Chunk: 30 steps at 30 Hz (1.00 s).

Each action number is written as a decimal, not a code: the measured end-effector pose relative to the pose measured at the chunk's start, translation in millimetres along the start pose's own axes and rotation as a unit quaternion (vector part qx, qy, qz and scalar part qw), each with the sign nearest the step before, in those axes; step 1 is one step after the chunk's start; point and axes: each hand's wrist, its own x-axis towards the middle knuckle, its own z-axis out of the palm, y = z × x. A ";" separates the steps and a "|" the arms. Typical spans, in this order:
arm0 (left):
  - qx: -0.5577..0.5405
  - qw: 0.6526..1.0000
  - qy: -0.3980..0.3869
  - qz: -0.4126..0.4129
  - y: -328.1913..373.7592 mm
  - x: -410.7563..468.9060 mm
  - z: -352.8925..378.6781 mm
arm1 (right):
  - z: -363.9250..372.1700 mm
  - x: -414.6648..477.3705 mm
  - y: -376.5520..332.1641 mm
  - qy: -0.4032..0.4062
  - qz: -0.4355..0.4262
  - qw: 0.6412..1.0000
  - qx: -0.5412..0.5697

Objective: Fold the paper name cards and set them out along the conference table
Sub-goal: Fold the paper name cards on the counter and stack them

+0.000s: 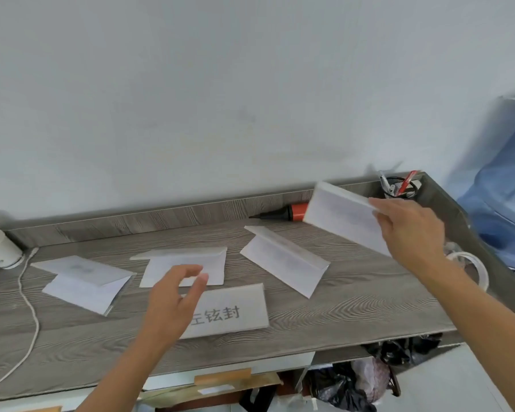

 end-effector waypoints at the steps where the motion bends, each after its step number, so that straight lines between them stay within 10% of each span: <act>1: -0.093 0.994 -0.016 -0.045 13.2 5.4 -0.5 | 3.2 0.3 -13.1 0.010 -0.033 0.999 0.026; 7: -0.433 0.866 -0.122 -0.219 53.5 37.3 -19.3 | 24.3 -23.8 -101.4 0.002 -0.206 0.974 0.096; 18: -0.481 0.851 -0.066 -0.201 22.9 39.8 -64.2 | 52.1 -37.8 -167.1 0.019 -0.276 0.952 0.134; 22: -0.475 0.866 -0.039 -0.153 2.0 43.4 -81.7 | 39.9 -39.8 -174.1 -0.122 -0.094 0.949 0.277; 28: -0.445 0.887 -0.068 -0.105 -23.6 38.1 -94.0 | 31.4 -27.2 -175.9 -0.263 0.267 0.761 0.529; 30: -0.388 0.915 -0.054 -0.094 -30.1 33.8 -89.4 | 32.1 -32.2 -183.1 -0.242 0.260 0.766 0.535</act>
